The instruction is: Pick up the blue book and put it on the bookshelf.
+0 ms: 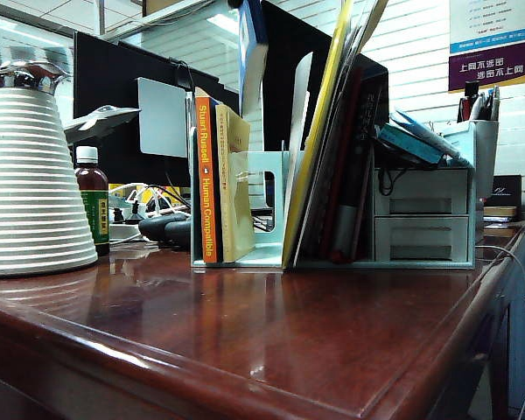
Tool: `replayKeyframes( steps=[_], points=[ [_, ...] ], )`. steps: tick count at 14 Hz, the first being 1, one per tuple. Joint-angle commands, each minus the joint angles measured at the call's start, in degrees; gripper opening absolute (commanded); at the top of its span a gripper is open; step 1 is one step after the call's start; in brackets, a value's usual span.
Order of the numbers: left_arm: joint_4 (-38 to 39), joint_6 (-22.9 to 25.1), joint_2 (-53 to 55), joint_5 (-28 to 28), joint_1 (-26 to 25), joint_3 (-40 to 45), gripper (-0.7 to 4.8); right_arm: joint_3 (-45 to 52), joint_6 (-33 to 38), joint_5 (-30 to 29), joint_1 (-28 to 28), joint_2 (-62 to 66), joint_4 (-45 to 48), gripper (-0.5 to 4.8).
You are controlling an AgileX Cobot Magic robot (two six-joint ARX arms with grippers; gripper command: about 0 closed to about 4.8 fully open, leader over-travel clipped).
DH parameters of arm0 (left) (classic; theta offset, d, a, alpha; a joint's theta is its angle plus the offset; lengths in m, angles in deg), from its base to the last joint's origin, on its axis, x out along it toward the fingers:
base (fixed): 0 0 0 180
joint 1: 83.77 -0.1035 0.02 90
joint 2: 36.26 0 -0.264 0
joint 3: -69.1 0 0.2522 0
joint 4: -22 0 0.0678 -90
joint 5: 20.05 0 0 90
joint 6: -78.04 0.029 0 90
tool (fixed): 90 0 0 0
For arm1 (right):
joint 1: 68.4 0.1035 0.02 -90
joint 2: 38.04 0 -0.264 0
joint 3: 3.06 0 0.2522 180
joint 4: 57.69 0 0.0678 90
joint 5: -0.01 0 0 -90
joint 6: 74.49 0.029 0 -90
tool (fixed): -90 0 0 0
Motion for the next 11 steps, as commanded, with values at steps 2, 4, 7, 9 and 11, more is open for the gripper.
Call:
replayKeyframes(
  steps=[2, 4, 7, 9, 11],
  points=[
    [-0.7, 0.3, -0.2, 0.3, 0.1, -0.3, 4.79, -1.0, 0.5, 0.1, -1.6, -0.9, 4.4, -0.02],
    [-0.7, 0.3, -0.2, 0.2, 0.1, -0.3, 4.79, -1.0, 3.7, 0.1, -3.0, -0.5, 3.5, -0.02],
    [-0.7, 0.3, -0.2, 0.3, 0.1, -0.3, 4.79, -1.0, 5.4, -0.3, -3.0, 1.7, 1.6, -0.02],
    [-0.7, 0.3, -0.2, 0.2, 0.1, -0.3, 4.79, -1.1, 6.2, -1.3, -3.0, 3.4, 1.0, -0.02],
    [-0.7, 0.3, -0.2, 0.2, 0.1, -0.3, 4.79, -1.2, 6.3, -1.4, -3.5, 4.6, 1.0, -0.02]
  ],
)
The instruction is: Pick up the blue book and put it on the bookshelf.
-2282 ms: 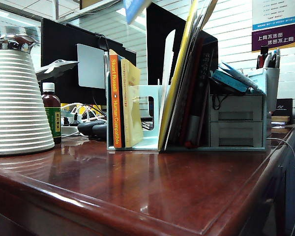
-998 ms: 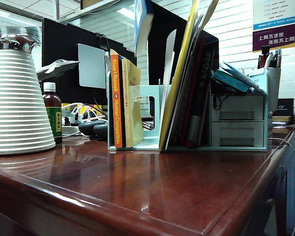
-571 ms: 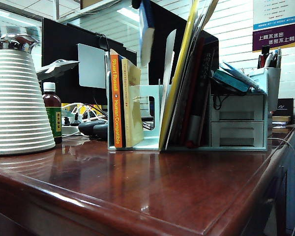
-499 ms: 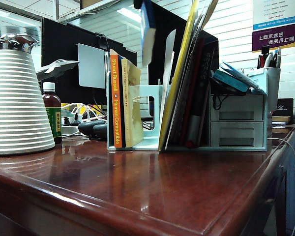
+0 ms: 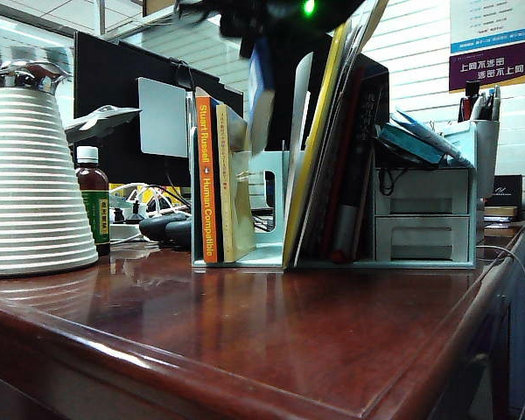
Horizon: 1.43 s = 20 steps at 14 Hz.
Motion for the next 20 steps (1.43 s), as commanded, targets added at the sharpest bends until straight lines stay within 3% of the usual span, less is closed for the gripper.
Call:
replayKeyframes(
  steps=[1, 9, 10, 11, 16, 17, 18, 20],
  points=[
    [-0.7, 0.3, -0.2, 0.3, 0.1, -0.3, 4.79, -1.1, 0.9, -1.3, -1.1, 1.2, 4.3, -0.02],
    [-0.3, 0.3, -0.2, -0.2, 0.1, -0.3, 4.79, -1.4, 8.0, -9.2, -4.4, 4.9, 0.5, 0.08],
    [-0.3, 0.3, -0.2, -0.2, 0.1, -0.3, 4.79, -1.4, 8.0, -11.9, -4.4, 4.9, 0.3, 2.28],
    [-0.3, 0.3, -0.2, -0.2, 0.1, -0.3, 4.79, -1.4, 8.0, -12.3, -4.4, 4.9, 0.4, 3.38],
    [0.5, 0.3, -0.2, -0.2, 0.1, -0.3, 4.79, -1.4, 5.7, -12.7, -4.2, 4.8, 3.4, 3.33],
    [1.8, 0.3, -0.2, -0.2, 0.1, -0.3, 4.79, -1.4, 4.0, -12.7, -4.1, 4.5, 3.8, 3.03],
    [3.8, 0.9, -0.2, -0.2, 0.1, -0.3, 4.79, -1.4, 2.5, -12.7, -4.0, 4.1, 4.5, 2.98],
    [15.1, 7.3, -0.2, -0.2, 0.1, -0.3, 4.79, -1.4, -2.3, -12.8, -3.9, 0.3, 7.9, 2.86]
  ],
)
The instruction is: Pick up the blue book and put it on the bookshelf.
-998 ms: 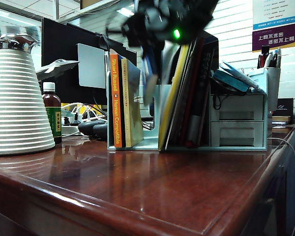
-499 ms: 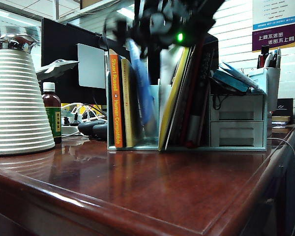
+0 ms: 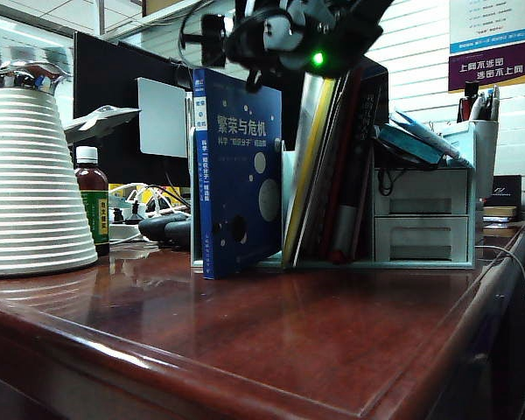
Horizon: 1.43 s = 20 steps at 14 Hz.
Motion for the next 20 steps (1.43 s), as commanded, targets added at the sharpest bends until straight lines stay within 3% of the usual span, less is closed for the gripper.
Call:
replayKeyframes(
  steps=[1, 3, 4, 5, 6, 7, 8, 9, 11, 12, 14, 17, 20],
  points=[
    [11.7, 8.8, -0.2, 0.0, 0.1, -0.3, 4.79, -0.3, -4.1, -0.3, 0.1, -6.0, 4.5, 2.45],
    [20.7, 18.5, -0.2, -2.6, 0.1, -0.3, 4.79, -0.3, -4.1, -2.4, 0.1, -11.1, 4.4, 1.49],
    [25.0, 23.6, -0.2, -5.2, 0.1, -0.3, 4.79, -0.3, -4.6, -3.5, 0.1, -14.1, 4.2, 0.14],
    [28.2, 27.9, 0.0, -8.0, 0.1, -0.3, 4.79, -0.3, -6.3, -4.2, 0.2, -17.2, 2.8, -0.02],
    [29.2, 30.8, 0.9, -9.5, 0.1, -0.3, 4.79, -0.3, -6.9, -5.8, 0.2, -20.6, -0.5, -0.02],
    [28.4, 31.9, 2.1, -9.7, 0.4, -0.3, 4.22, -0.3, -6.8, -7.5, 0.2, -24.4, -6.3, -0.02],
    [26.2, 32.0, 4.1, -10.1, 2.2, -0.3, 3.98, -0.3, -6.8, -8.0, 0.2, -28.1, -12.8, -0.02],
    [23.9, 32.0, 6.3, -10.9, 4.8, -0.3, 3.98, -0.3, -6.8, -8.1, 0.2, -31.6, -19.4, -0.02],
    [21.1, 38.6, 11.0, -16.8, 11.2, -0.3, 3.98, -0.3, -6.9, -10.4, 0.1, -37.3, -29.2, -0.02],
    [20.4, 42.1, 13.0, -22.1, 14.0, -0.3, 3.98, -0.3, -6.8, -10.4, 0.0, -39.4, -31.3, -0.02],
    [18.6, 44.7, 16.7, -31.7, 16.9, -0.3, 3.98, -0.3, -6.4, -10.4, 0.2, -42.5, -33.1, -0.02],
    [8.6, 44.8, 23.1, -34.5, 17.1, -0.3, 3.98, -0.3, -6.4, -11.6, 0.7, -45.4, -35.3, -0.02],
    [4.2, 46.9, 27.7, -37.1, 17.1, -0.3, 3.97, -0.3, -6.4, -11.6, 0.9, -47.1, -37.7, -0.02]
  ],
)
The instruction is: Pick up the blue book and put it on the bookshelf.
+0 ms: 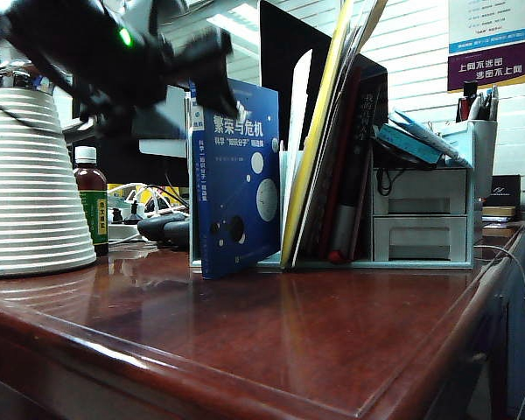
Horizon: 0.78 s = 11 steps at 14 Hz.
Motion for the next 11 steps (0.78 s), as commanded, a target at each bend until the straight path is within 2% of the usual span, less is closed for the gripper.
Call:
replayKeyframes(
  steps=[1, 2, 3, 5, 7, 11],
  points=[
    [-6.4, 2.7, 4.1, -1.5, -0.1, -0.3, 2.19, -0.2, 0.1, -0.1, 0.1, -1.7, -1.8, -0.02],
    [-7.8, 2.6, 5.3, -1.5, -0.1, -0.3, 0.81, -0.2, 0.1, -0.1, 0.1, -2.0, -2.4, -0.02],
    [-9.5, 2.6, 6.3, -2.3, 0.0, -0.3, 0.24, -0.2, 0.1, -0.1, 0.1, -2.3, -2.8, -0.02],
    [-12.6, 1.5, 8.0, -4.0, 0.2, -1.0, -0.05, -0.2, 0.1, -0.1, 0.1, -2.9, -3.4, -0.02],
    [-12.3, 0.7, 10.6, -4.0, 0.2, -4.7, -0.05, -0.2, 0.1, -0.1, 0.1, -3.2, -4.5, -0.02],
    [-10.4, 0.7, 20.8, -4.3, 0.2, -17.6, -0.05, -0.2, 0.1, -1.4, 0.1, -4.3, -7.1, -0.02]
  ],
)
